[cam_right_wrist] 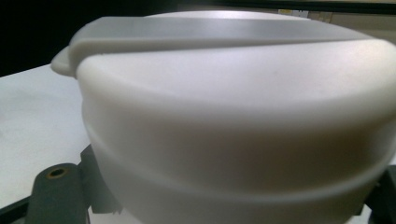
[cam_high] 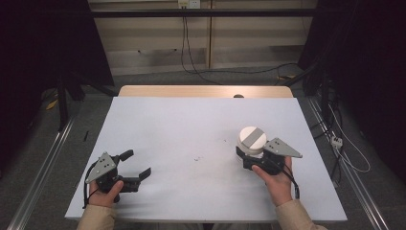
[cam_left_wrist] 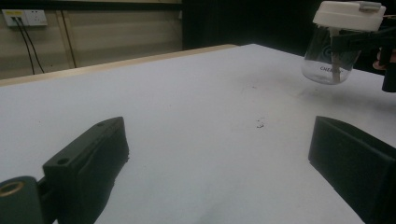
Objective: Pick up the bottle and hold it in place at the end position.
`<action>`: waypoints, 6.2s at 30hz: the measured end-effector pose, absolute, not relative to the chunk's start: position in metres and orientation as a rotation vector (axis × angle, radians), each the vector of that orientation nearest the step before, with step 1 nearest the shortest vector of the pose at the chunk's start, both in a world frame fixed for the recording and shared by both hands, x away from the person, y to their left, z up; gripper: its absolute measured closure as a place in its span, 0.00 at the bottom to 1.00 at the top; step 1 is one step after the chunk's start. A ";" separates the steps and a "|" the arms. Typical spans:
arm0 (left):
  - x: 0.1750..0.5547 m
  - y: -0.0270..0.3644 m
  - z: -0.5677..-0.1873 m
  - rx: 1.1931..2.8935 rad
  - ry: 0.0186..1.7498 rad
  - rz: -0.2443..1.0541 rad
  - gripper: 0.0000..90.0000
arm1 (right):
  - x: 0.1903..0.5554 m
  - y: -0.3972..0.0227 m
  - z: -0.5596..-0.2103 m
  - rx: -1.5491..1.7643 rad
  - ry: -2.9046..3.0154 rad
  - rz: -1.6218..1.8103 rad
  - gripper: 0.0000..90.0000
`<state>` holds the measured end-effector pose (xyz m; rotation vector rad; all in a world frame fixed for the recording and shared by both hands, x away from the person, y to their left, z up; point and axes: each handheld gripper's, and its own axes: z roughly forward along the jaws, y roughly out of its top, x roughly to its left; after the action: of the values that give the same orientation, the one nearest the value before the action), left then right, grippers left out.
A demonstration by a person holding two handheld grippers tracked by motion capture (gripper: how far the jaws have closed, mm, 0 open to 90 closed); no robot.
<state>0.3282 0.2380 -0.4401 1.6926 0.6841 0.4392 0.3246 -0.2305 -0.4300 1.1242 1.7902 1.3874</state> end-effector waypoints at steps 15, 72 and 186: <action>0.329 0.237 -0.440 1.693 0.678 0.430 0.05 | 0.339 -0.217 -0.429 1.106 1.808 1.392 0.20; 0.329 0.235 -0.442 1.694 0.675 0.411 0.05 | 0.390 -0.167 -0.436 1.062 1.870 1.388 0.20; 0.344 0.224 -0.446 1.695 0.710 0.384 0.05 | 0.430 -0.122 -0.459 1.025 1.942 1.381 0.20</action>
<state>0.3438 0.2237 -0.4457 1.6951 0.7098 0.3844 0.4305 -0.1219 -0.4591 1.0246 1.9417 1.3807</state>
